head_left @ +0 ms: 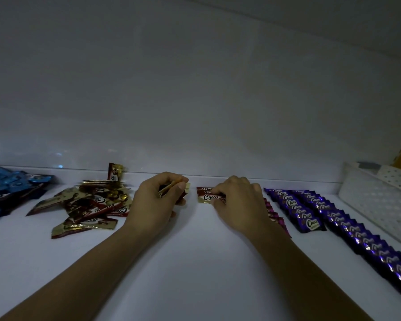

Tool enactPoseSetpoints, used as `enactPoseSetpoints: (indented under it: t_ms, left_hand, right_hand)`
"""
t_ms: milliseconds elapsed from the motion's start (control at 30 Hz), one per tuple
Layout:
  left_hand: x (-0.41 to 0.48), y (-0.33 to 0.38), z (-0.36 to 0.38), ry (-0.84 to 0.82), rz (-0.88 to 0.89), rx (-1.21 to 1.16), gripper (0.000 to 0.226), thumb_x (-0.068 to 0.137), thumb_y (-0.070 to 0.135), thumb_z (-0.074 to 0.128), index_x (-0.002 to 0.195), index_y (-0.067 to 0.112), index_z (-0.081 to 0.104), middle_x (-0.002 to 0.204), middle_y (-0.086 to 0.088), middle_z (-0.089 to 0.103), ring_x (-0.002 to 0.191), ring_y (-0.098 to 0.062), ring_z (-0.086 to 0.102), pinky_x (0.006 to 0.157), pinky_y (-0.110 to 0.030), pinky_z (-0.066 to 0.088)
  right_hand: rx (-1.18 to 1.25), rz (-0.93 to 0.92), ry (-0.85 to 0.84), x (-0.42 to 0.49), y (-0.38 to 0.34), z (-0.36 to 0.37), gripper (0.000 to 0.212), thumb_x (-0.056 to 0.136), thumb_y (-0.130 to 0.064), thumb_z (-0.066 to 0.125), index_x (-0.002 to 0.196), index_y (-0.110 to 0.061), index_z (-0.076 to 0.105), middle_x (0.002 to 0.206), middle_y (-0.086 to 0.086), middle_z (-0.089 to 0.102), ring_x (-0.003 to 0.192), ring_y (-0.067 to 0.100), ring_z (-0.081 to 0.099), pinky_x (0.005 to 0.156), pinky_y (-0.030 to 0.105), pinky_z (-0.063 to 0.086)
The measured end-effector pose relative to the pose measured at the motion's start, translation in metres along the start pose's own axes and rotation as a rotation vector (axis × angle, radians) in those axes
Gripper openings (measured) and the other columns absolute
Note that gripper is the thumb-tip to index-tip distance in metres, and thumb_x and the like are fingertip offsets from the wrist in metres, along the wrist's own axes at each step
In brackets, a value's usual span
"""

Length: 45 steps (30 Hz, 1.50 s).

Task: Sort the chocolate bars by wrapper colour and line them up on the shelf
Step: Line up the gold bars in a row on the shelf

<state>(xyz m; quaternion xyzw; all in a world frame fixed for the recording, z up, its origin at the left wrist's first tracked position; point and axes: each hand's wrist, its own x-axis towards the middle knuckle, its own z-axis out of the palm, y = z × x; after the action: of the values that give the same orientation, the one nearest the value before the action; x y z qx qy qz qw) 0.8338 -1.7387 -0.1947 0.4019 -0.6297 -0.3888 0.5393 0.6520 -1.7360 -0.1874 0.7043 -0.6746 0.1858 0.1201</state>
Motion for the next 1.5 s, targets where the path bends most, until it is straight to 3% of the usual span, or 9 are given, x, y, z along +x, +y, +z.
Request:
enactPoseSetpoints:
  t_ms: [267, 367, 467, 567, 767, 1067, 1167, 1333, 1500]
  left_hand:
    - [0.000, -0.002, -0.001, 0.018, -0.014, -0.060, 0.010, 0.092, 0.016, 0.061, 0.090, 0.022, 0.067, 0.077, -0.001, 0.071, 0.071, -0.016, 0.070, 0.048, -0.022, 0.052]
    - [0.000, -0.002, -0.001, 0.005, -0.021, -0.105, 0.003, 0.087, 0.015, 0.066, 0.088, 0.017, 0.068, 0.073, -0.001, 0.072, 0.064, -0.019, 0.070, 0.049, -0.028, 0.055]
    - [0.000, -0.001, -0.002, 0.014, -0.020, -0.168, 0.004, 0.085, 0.013, 0.068, 0.084, 0.009, 0.067, 0.067, -0.005, 0.071, 0.056, -0.017, 0.067, 0.046, -0.024, 0.051]
    - [0.000, 0.002, -0.003, 0.041, -0.046, -0.231, 0.012, 0.086, 0.017, 0.067, 0.077, 0.009, 0.068, 0.061, -0.009, 0.067, 0.051, -0.014, 0.063, 0.043, -0.019, 0.046]
    - [0.000, 0.002, 0.001, -0.033, -0.078, -0.175, 0.020, 0.086, 0.023, 0.066, 0.088, 0.003, 0.067, 0.067, -0.008, 0.069, 0.055, -0.015, 0.065, 0.043, -0.022, 0.049]
    - [0.001, 0.002, 0.000, -0.048, -0.099, -0.155, 0.030, 0.085, 0.019, 0.067, 0.083, -0.009, 0.058, 0.065, -0.017, 0.063, 0.052, -0.019, 0.067, 0.041, -0.019, 0.044]
    - [0.001, 0.002, 0.000, -0.052, -0.088, -0.121, 0.028, 0.086, 0.020, 0.067, 0.084, -0.007, 0.061, 0.072, -0.020, 0.068, 0.053, -0.016, 0.067, 0.041, -0.018, 0.043]
    - [0.002, -0.003, -0.001, 0.018, -0.062, -0.072, 0.021, 0.088, 0.024, 0.065, 0.078, 0.005, 0.065, 0.071, -0.014, 0.069, 0.055, -0.015, 0.068, 0.043, -0.020, 0.046]
    - [0.003, -0.003, 0.000, 0.017, -0.060, -0.042, 0.020, 0.089, 0.025, 0.064, 0.081, 0.006, 0.066, 0.069, -0.007, 0.071, 0.056, -0.012, 0.067, 0.044, -0.019, 0.046]
  right_hand:
    - [0.071, 0.035, -0.008, -0.001, -0.006, -0.004, 0.030, 0.095, -0.035, 0.051, 0.123, -0.032, 0.062, 0.117, -0.004, 0.058, 0.110, 0.015, 0.050, 0.096, 0.033, 0.032]
    - [0.780, 0.120, -0.069, -0.001, -0.022, -0.021, 0.026, 0.090, -0.037, 0.060, 0.108, -0.021, 0.070, 0.105, -0.004, 0.068, 0.094, 0.006, 0.063, 0.090, 0.029, 0.051]
    - [1.182, 0.062, -0.274, -0.006, -0.037, -0.034, 0.019, 0.087, -0.020, 0.067, 0.103, -0.011, 0.070, 0.084, 0.000, 0.069, 0.061, -0.003, 0.061, 0.054, 0.009, 0.046]
    - [1.181, 0.065, -0.241, -0.009, -0.044, -0.033, 0.014, 0.084, -0.003, 0.068, 0.098, -0.004, 0.069, 0.078, 0.006, 0.065, 0.052, -0.002, 0.057, 0.047, 0.008, 0.040]
    - [1.250, 0.305, -0.076, -0.004, -0.035, -0.029, 0.010, 0.087, -0.010, 0.065, 0.077, -0.011, 0.066, 0.068, 0.001, 0.065, 0.053, 0.009, 0.058, 0.042, 0.013, 0.037]
    - [1.371, 0.330, -0.292, -0.002, -0.036, -0.028, 0.006, 0.087, -0.019, 0.065, 0.090, -0.015, 0.069, 0.072, -0.007, 0.067, 0.061, 0.004, 0.059, 0.051, 0.018, 0.040]
    - [1.499, 0.440, -0.218, 0.001, -0.033, -0.034, 0.008, 0.088, -0.013, 0.061, 0.084, -0.012, 0.068, 0.070, -0.002, 0.069, 0.055, 0.006, 0.057, 0.055, 0.023, 0.044]
    - [0.886, 0.324, -0.079, 0.005, -0.003, -0.047, 0.010, 0.084, -0.006, 0.064, 0.085, -0.011, 0.073, 0.063, -0.006, 0.063, 0.052, 0.002, 0.055, 0.052, 0.015, 0.041]
    - [0.302, 0.168, -0.186, 0.006, 0.001, -0.042, 0.007, 0.078, -0.021, 0.075, 0.083, -0.026, 0.075, 0.078, -0.013, 0.068, 0.086, 0.009, 0.064, 0.091, 0.028, 0.042]
